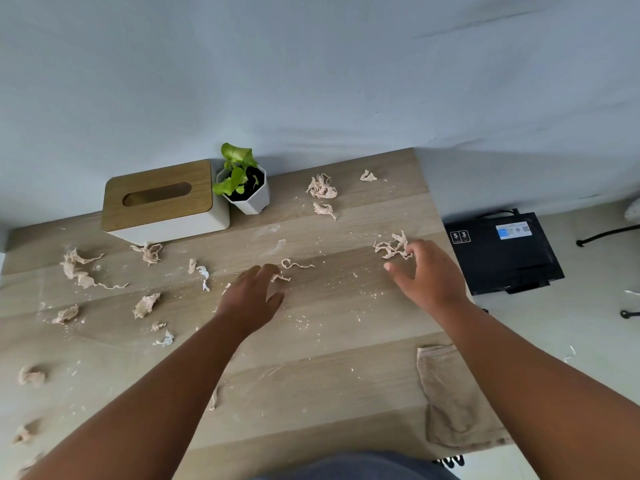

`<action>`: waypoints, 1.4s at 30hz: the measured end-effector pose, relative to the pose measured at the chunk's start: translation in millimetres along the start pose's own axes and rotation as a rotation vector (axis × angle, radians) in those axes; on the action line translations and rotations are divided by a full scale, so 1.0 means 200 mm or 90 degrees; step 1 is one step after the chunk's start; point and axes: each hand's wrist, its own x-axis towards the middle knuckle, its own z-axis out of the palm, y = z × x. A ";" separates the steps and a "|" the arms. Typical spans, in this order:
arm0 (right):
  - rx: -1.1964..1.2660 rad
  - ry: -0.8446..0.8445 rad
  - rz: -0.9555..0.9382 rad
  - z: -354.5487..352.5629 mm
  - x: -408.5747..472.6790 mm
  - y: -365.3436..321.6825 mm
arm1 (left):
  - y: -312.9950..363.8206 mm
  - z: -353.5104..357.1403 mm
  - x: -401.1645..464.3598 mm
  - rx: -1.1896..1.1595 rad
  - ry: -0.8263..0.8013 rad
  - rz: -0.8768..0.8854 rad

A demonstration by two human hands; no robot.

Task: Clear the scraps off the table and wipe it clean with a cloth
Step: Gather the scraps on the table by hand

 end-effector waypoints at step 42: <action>-0.018 -0.035 -0.066 0.09 0.10 -0.09 | 0.07 -0.02 0.06 -0.066 0.030 0.010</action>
